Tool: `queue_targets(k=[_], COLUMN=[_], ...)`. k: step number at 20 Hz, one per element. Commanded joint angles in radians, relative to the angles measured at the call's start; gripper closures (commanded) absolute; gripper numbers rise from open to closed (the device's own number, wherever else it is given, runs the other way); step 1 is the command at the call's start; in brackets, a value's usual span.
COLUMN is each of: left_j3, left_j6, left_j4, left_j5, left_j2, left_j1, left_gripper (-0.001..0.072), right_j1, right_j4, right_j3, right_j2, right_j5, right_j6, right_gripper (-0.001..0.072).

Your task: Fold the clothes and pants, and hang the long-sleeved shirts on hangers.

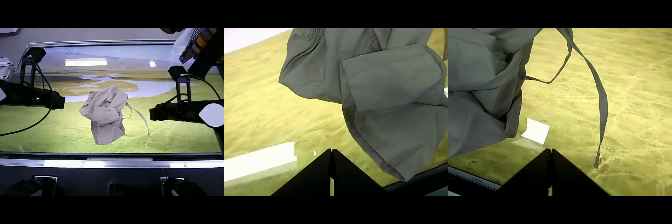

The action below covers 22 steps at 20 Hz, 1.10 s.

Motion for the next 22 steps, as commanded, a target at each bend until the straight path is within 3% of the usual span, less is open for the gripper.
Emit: queue_targets(k=[1,19,22], left_j3=[0.000,0.000,0.000], left_j6=[0.000,0.000,0.000], left_j4=[0.000,0.000,0.000], left_j5=[0.000,0.000,0.000], left_j2=[0.001,0.001,0.001], left_j1=[-0.001,-0.001,-0.001], left_gripper=[0.0692,0.0692,0.0692], right_j1=[0.001,0.001,0.001], right_j4=[0.000,0.000,-0.014], right_j3=[0.001,0.001,0.001], right_j2=[0.001,0.001,0.001], right_j5=[0.000,0.000,-0.060], right_j6=[0.000,0.000,0.001], right_gripper=[0.0670,0.0670,0.0670])
